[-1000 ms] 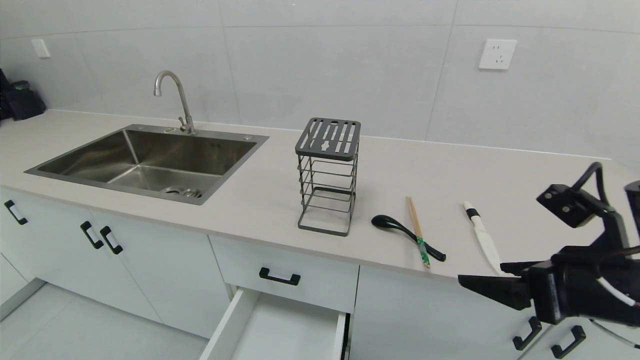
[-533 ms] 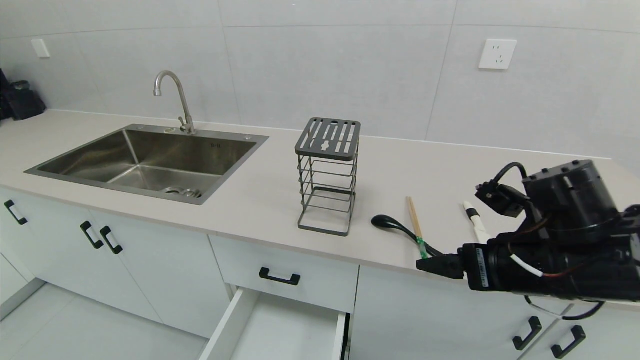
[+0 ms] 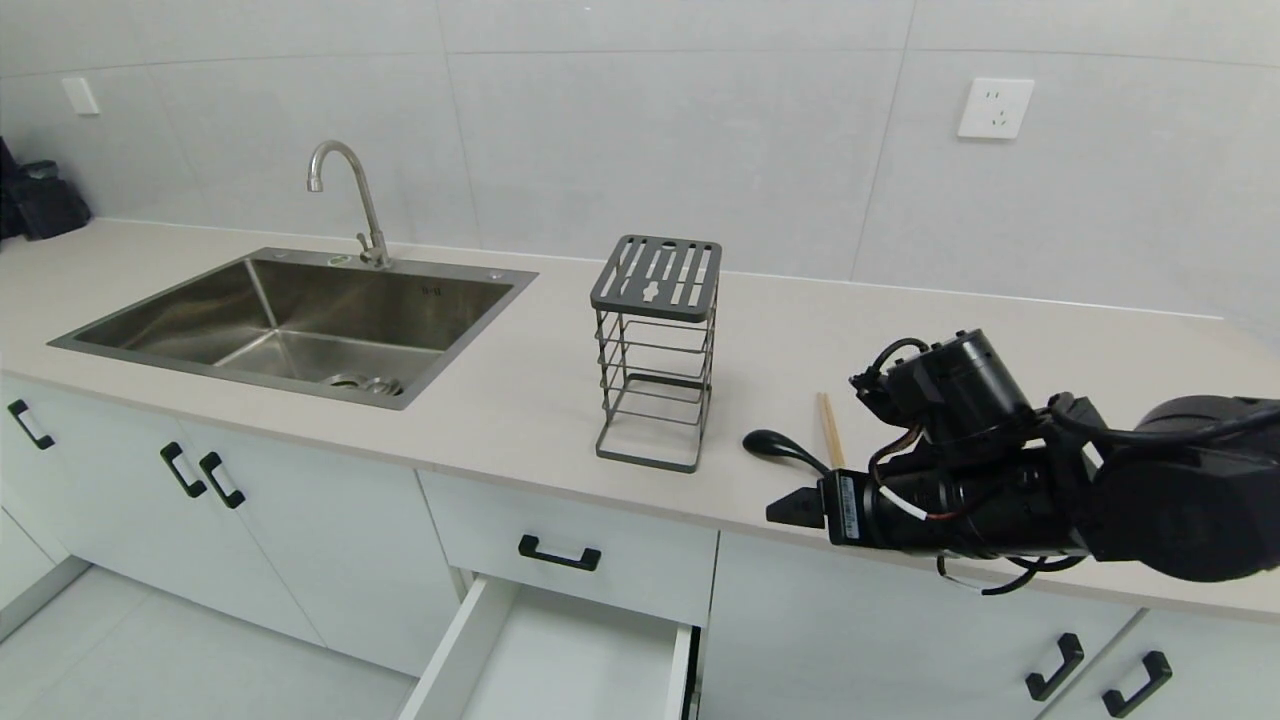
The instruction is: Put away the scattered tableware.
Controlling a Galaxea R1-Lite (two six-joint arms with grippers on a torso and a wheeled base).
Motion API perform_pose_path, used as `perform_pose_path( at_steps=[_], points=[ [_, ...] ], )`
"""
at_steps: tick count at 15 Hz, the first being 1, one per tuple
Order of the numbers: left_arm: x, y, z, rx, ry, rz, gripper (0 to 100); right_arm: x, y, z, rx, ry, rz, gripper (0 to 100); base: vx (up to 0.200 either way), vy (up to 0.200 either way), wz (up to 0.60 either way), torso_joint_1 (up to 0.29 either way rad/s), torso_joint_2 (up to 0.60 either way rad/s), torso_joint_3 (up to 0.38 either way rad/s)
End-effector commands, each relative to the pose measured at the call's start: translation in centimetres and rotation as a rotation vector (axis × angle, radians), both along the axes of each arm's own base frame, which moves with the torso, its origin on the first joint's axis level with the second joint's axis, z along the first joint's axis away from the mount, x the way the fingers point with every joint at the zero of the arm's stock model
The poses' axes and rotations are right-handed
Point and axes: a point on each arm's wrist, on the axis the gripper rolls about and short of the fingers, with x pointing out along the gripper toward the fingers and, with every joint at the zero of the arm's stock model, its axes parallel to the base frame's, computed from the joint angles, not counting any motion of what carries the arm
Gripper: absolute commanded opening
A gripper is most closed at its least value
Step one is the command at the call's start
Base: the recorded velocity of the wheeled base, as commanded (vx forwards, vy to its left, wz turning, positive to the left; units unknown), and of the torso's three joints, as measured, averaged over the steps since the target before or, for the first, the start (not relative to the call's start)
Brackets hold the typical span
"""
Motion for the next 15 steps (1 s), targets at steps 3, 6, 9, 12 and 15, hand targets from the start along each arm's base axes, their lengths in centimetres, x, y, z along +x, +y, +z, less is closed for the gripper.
perform_pose_path(
  at_steps=[3, 6, 9, 12, 15],
  points=[
    [0.0, 0.0, 0.0, 0.0, 0.001, 0.0, 100, 1.4, 0.5, -1.5, -0.072, 0.001, -0.054, 100, 0.0, 0.0, 0.0, 0.0, 0.0, 0.0],
    [0.0, 0.0, 0.0, 0.0, 0.001, 0.0, 100, 1.5, 0.6, -1.4, -0.077, -0.008, -0.056, 100, 0.0, 0.0, 0.0, 0.0, 0.0, 0.0],
    [0.0, 0.0, 0.0, 0.0, 0.001, 0.0, 100, 1.8, 0.8, -1.8, -0.082, 0.0, -0.059, 100, 0.0, 0.0, 0.0, 0.0, 0.0, 0.0],
    [0.0, 0.0, 0.0, 0.001, 0.001, 0.0, 100, 2.4, 1.1, -2.1, -0.082, 0.001, -0.061, 0, 0.0, 0.0, 0.0, 0.0, 0.0, 0.0],
    [0.0, 0.0, 0.0, 0.001, 0.001, 0.0, 100, 2.7, 1.2, -2.5, -0.101, 0.006, -0.07, 0, 0.0, 0.0, 0.0, 0.0, 0.0, 0.0]
  ],
)
